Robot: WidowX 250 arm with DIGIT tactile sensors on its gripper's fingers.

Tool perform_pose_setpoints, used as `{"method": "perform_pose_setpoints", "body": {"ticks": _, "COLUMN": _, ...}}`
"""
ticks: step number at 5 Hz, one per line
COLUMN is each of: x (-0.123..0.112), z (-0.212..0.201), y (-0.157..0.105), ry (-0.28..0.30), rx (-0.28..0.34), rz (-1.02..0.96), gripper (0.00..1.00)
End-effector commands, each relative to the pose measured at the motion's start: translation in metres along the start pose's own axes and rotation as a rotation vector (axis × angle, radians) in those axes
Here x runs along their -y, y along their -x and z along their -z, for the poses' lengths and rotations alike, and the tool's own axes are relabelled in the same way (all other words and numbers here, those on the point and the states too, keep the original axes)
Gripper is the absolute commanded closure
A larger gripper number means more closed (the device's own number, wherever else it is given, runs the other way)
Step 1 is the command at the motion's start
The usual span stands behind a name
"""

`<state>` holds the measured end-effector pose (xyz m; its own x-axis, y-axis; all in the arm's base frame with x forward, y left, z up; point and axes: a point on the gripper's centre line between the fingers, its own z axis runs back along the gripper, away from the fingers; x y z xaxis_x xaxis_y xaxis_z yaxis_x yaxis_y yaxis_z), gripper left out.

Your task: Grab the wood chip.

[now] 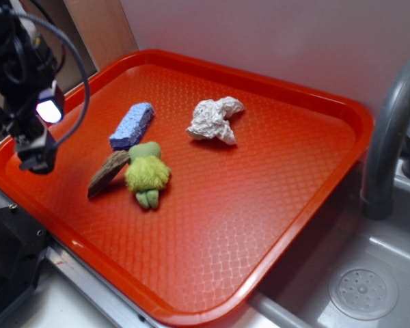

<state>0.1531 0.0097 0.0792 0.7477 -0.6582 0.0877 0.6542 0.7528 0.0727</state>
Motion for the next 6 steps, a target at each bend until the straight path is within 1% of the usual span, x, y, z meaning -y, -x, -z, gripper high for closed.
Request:
{"method": "perform_pose_setpoints", "body": {"ticks": 1, "x": -0.011, "z": 0.023, "y": -0.015, "ry": 0.010, "rx": 0.139, "rz": -0.163, "gripper": 0.00}}
{"method": "perform_pose_setpoints", "body": {"ticks": 2, "x": -0.011, "z": 0.043, "y": -0.016, "ry": -0.002, "rx": 0.127, "rz": -0.308, "gripper": 0.00}}
{"method": "perform_pose_setpoints", "body": {"ticks": 3, "x": -0.010, "z": 0.056, "y": -0.026, "ry": 0.030, "rx": 0.134, "rz": -0.309, "gripper": 0.00}}
{"method": "perform_pose_setpoints", "body": {"ticks": 4, "x": -0.006, "z": 0.063, "y": -0.033, "ry": 0.025, "rx": 0.114, "rz": -0.288, "gripper": 1.00}}
{"method": "perform_pose_setpoints", "body": {"ticks": 5, "x": -0.008, "z": 0.061, "y": -0.033, "ry": 0.030, "rx": 0.113, "rz": -0.296, "gripper": 1.00}}
{"method": "perform_pose_setpoints", "body": {"ticks": 6, "x": -0.016, "z": 0.044, "y": -0.028, "ry": 0.005, "rx": 0.073, "rz": -0.314, "gripper": 1.00}}
